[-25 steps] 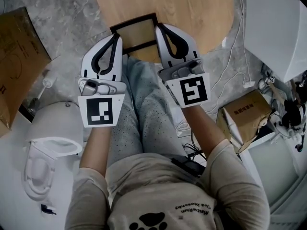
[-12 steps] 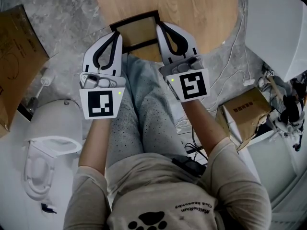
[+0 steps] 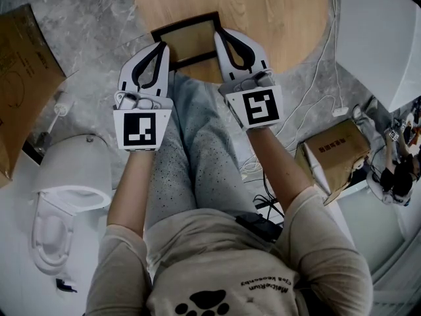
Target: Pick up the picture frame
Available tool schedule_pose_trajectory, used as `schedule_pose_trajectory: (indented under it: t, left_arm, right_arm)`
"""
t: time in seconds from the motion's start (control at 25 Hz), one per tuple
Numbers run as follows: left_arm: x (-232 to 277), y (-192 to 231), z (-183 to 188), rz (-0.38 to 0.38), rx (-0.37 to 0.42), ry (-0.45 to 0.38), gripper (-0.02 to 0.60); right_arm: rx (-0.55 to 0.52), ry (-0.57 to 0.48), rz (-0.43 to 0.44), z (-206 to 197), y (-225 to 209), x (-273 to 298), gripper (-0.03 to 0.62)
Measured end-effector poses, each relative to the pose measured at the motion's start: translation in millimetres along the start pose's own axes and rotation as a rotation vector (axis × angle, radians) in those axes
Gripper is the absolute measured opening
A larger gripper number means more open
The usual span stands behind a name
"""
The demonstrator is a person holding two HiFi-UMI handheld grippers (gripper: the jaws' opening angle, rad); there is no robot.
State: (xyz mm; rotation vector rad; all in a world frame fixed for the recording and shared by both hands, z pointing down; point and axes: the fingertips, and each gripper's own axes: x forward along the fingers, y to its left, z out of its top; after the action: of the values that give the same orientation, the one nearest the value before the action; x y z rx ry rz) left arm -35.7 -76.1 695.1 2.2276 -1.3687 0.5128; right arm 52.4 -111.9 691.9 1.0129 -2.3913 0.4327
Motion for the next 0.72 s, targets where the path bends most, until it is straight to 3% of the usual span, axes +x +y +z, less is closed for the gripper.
schedule_pose_trajectory:
  t: [0.56,0.68,0.72]
  left_arm:
    - [11,1,-34,-0.025,0.001,0.080,0.009]
    - [10,2,-42,-0.029,-0.008,0.097,0.009]
    - [10,2,-44,-0.030,-0.010,0.101,0.009]
  right_arm:
    - [0.063,0.123,-0.019,-41,-8,9,0.016]
    - [0.097,0.181,-0.028,-54,-11,13,0.128]
    - [0.114,0.201,-0.030,-58,-12,14,0.129]
